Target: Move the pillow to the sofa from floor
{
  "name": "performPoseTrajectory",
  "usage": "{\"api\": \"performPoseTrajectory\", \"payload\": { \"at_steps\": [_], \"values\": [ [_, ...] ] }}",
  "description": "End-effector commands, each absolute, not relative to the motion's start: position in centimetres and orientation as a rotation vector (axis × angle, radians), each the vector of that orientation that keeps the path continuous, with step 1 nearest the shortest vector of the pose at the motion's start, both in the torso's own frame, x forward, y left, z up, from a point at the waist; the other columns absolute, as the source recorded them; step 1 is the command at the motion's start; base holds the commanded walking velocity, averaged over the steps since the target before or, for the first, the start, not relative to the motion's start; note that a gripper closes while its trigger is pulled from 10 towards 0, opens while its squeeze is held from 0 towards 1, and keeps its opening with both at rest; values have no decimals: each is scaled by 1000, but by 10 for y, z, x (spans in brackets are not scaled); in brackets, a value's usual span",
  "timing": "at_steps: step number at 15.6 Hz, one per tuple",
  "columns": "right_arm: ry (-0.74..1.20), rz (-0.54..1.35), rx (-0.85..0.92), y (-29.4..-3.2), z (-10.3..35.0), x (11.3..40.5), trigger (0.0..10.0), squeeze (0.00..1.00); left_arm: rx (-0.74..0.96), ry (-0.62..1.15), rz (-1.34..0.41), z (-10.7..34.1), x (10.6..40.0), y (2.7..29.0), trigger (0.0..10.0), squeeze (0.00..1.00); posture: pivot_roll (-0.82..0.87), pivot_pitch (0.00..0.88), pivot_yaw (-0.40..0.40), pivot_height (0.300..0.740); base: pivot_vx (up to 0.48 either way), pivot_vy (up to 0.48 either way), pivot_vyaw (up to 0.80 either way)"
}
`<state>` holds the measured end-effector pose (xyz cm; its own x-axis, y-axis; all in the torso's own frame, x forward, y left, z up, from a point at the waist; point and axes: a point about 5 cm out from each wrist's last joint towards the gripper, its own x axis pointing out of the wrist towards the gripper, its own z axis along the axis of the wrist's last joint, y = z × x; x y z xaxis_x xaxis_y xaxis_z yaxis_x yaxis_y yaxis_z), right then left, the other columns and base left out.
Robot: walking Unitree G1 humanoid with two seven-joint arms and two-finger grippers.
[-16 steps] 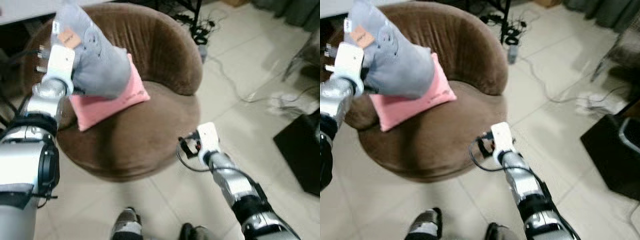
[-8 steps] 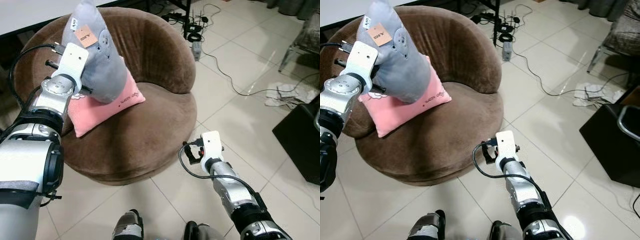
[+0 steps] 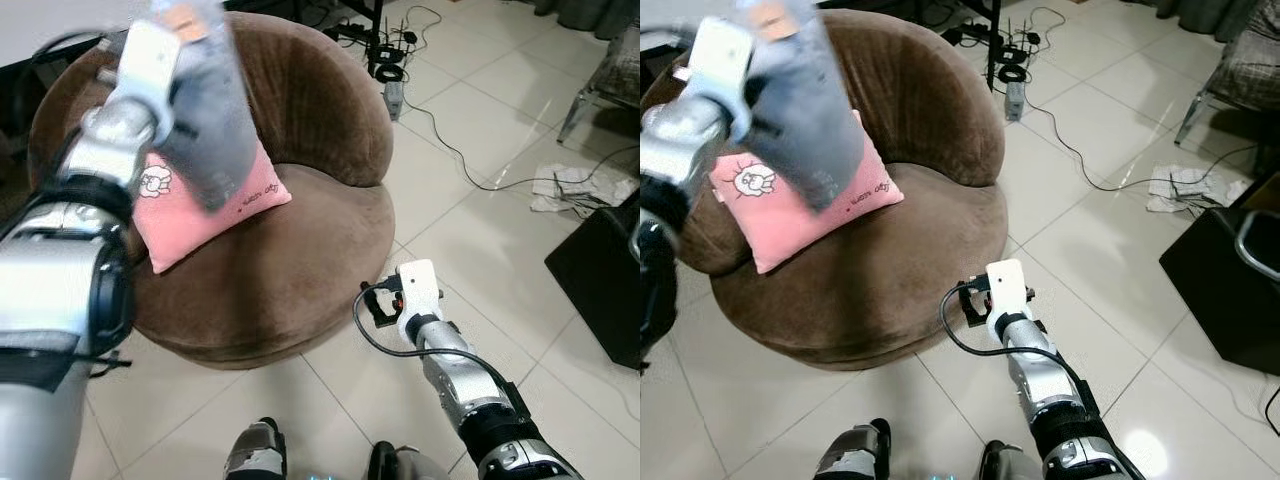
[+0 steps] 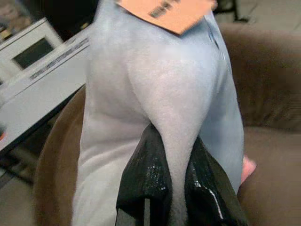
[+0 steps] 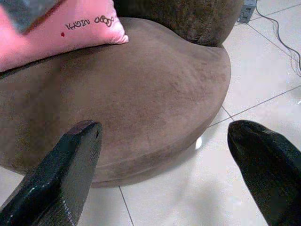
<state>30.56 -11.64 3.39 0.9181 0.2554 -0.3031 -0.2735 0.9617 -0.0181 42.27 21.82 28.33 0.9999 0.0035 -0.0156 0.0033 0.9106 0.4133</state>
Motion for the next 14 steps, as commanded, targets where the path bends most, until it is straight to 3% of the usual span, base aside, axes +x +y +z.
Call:
{"api": "performPoseTrajectory", "payload": {
  "at_steps": [1, 5, 8, 12, 14],
  "values": [
    [310, 286, -73, -114, 31, 303, 10000, 0, 402, -68, -26, 309, 424, 209, 10000, 0, 62, 130, 10, 740, 0, 0, 0],
    [310, 289, -76, -113, 31, 303, 10000, 0, 362, -97, -60, 318, 426, 196, 10000, 0, 49, 131, 11, 740, 0, 0, 0],
    [313, 285, -87, -119, 30, 299, 10000, 0, 292, -36, -12, 294, 424, 214, 10000, 0, 15, 141, -1, 740, 0, 0, 0],
    [317, 280, -102, -128, 29, 294, 10000, 0, 473, 106, 75, 245, 415, 239, 10000, 0, -16, 152, -20, 740, 0, 0, 0],
    [321, 274, -116, -135, 29, 290, 10000, 0, 480, 164, 121, 223, 409, 251, 10000, 0, -37, 163, -32, 740, 0, 0, 0]
  ]
}}
